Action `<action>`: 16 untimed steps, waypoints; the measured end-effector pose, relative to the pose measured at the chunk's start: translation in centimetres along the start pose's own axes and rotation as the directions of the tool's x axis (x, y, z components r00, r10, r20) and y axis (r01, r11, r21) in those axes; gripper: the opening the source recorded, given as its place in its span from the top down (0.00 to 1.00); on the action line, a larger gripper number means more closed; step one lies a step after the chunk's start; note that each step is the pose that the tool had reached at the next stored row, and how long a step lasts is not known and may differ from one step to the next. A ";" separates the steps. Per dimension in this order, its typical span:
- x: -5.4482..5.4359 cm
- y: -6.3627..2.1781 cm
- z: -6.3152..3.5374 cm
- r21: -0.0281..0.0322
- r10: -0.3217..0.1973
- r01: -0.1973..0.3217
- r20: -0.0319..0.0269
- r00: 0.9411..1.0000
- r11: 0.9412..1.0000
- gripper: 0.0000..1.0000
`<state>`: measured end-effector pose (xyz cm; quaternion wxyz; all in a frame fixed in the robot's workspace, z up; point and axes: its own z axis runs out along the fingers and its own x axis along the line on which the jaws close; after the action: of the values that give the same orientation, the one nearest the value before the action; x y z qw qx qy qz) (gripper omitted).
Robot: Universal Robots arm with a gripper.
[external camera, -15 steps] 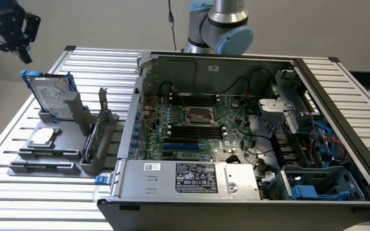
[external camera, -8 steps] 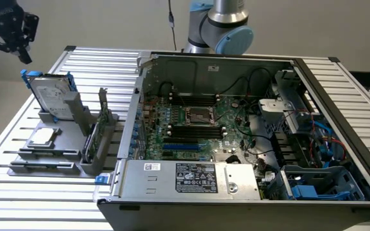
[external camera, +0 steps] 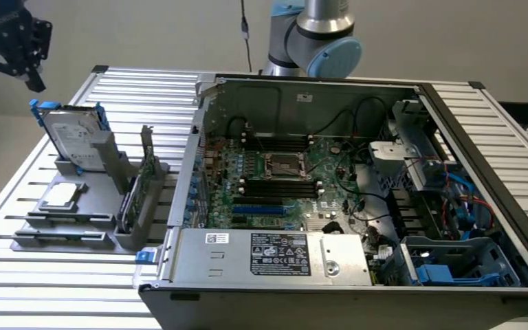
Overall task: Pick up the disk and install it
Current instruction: 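Pick up the disk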
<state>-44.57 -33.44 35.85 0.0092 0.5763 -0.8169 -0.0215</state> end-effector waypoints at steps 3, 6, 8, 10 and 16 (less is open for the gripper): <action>0.0 0.00 0.13 0.000 -0.055 0.055 -0.002 0.999 0.999 0.89; 0.0 -0.01 0.27 -0.001 -0.110 0.110 -0.005 0.994 0.994 0.89; 0.0 -0.01 0.37 -0.001 -0.145 0.145 -0.006 0.989 0.989 0.89; 0.0 -0.02 0.48 -0.002 -0.182 0.182 -0.008 0.983 0.983 0.89; 0.0 -0.03 0.64 0.007 -0.288 0.288 -0.012 0.958 0.958 0.89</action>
<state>-44.58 -33.44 35.21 0.0077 0.6892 -0.7244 -0.0159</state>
